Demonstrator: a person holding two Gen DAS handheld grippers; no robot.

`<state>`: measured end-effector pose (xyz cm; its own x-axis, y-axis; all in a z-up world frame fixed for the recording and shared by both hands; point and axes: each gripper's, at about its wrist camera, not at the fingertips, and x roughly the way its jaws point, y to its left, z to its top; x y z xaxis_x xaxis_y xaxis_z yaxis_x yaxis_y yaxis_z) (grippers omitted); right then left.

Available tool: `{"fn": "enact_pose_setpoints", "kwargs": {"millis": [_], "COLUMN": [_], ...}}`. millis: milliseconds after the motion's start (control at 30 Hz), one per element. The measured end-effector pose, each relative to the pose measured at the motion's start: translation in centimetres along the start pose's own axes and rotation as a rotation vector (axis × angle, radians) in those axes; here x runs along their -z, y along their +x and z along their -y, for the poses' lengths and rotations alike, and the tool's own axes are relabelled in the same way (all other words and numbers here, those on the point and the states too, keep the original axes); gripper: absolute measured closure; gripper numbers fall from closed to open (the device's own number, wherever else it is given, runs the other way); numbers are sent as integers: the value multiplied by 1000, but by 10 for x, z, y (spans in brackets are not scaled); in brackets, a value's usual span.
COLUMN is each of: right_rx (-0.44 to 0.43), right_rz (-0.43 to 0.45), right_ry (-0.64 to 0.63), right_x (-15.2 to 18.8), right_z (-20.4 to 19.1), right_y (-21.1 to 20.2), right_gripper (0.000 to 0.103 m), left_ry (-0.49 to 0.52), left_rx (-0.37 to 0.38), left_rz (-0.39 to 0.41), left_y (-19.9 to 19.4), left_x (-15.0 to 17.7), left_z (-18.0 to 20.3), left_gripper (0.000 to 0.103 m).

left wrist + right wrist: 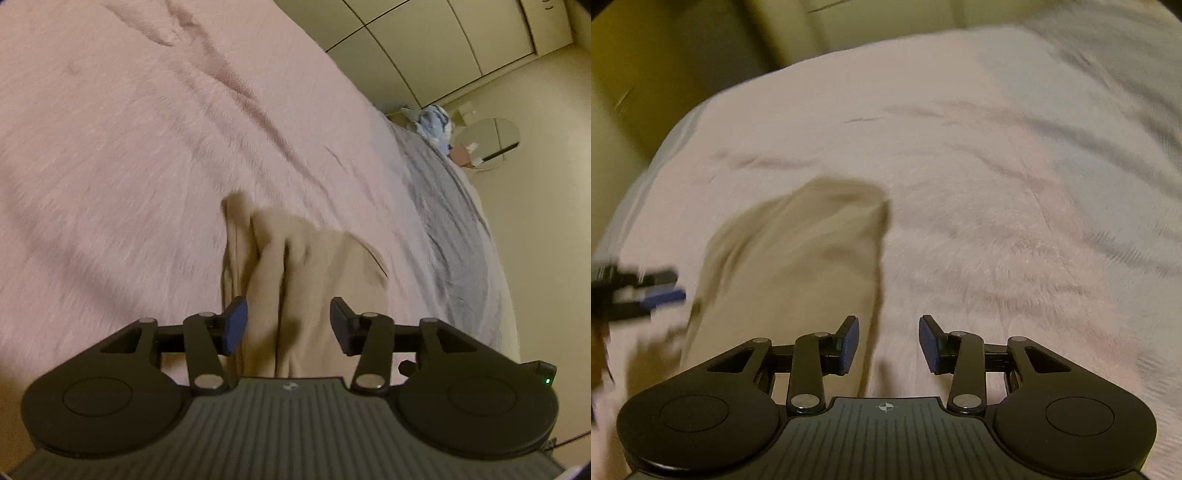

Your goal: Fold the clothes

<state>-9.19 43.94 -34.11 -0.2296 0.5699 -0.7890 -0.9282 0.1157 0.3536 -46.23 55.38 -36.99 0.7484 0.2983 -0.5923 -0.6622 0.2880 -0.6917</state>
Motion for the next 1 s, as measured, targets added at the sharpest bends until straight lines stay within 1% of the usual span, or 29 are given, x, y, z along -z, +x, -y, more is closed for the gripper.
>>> {"fn": "enact_pose_setpoints", "kwargs": {"millis": [67,133,167,200,233,367,433,500,633,667,700,733,767,833,900,1000], "right_rx": [-33,-60,-68,-76,-75,-64,-60,-63,14,25,34,35,39,46,36,2], "right_rz": [-1,-1,6,14,21,62,101,114,86,83,81,85,95,115,130,127], "right_ry": [86,153,166,176,180,180,136,86,4,3,5,9,13,-2,-33,-102], "right_x": [-14,-27,-31,-36,-39,-45,-46,-48,-50,-51,-53,-54,-54,-52,-44,-21], "right_z": [8,15,16,18,17,14,7,0,-10,-12,-13,-14,-13,-12,-16,-30], "right_y": [14,27,32,37,41,52,52,57,83,83,83,80,73,56,38,10], "right_gripper": [63,63,63,63,63,63,63,63,63,63,63,63,63,63,63,63], "left_ry": [33,67,83,100,117,183,216,200,168,160,152,143,135,119,103,219], "left_rx": [2,3,4,5,6,9,11,-19,-78,-93,-108,-123,-138,-168,-197,-159], "left_rz": [20,40,50,60,70,110,130,141,162,167,173,178,183,194,204,140], "left_y": [7,14,17,21,24,38,45,41,34,32,31,29,27,24,20,1], "left_x": [-5,-10,-12,-14,-17,-26,-31,-30,-27,-27,-26,-26,-25,-24,-22,7], "left_z": [3,7,8,10,11,18,21,20,16,16,15,14,13,12,10,45], "left_gripper": [57,60,70,88,99,100,100,100,99,98,95,93,89,89,89,94]}}
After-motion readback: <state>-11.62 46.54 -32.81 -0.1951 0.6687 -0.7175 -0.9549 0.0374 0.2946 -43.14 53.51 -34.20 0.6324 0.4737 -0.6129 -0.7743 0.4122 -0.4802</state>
